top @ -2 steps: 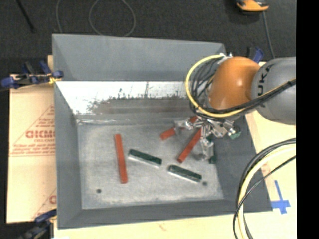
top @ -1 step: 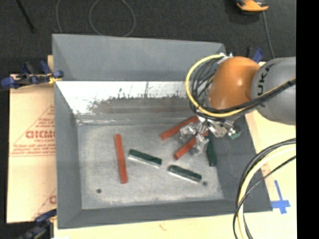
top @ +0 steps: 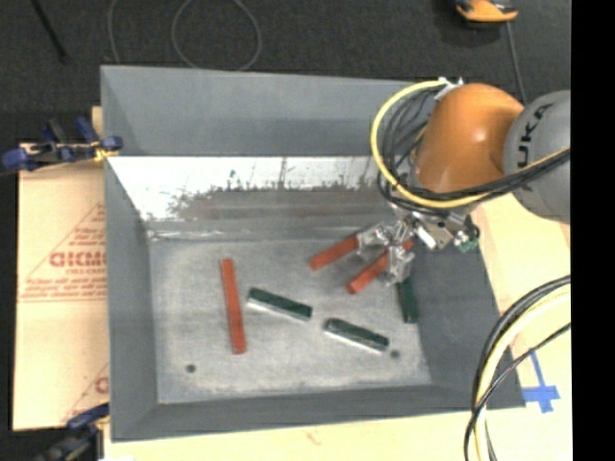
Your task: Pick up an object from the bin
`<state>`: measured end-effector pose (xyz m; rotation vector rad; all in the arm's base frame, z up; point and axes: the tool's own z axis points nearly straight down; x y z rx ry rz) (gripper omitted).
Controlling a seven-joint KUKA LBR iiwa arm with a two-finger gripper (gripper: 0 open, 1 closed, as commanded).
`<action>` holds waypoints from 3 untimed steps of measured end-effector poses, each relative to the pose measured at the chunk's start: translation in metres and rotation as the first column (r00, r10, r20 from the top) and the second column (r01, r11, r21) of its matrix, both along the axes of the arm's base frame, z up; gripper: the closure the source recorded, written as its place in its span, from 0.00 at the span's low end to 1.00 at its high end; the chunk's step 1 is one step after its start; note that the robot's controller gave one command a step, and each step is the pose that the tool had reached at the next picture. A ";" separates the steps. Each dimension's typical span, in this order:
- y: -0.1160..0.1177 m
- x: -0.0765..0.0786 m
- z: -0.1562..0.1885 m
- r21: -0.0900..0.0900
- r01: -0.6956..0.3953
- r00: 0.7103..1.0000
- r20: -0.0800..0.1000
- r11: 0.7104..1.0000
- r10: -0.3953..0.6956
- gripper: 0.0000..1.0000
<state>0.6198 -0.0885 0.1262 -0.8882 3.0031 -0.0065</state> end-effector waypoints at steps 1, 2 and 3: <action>-0.001 0.002 0.035 -0.001 0.006 1.000 -0.001 1.000 -0.006 1.00; -0.002 0.004 0.061 0.000 0.012 1.000 -0.002 1.000 -0.012 1.00; -0.003 0.006 0.070 0.001 0.017 1.000 -0.003 1.000 -0.017 1.00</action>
Offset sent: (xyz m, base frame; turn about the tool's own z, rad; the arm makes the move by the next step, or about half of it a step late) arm 0.0000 0.0001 0.0313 0.0000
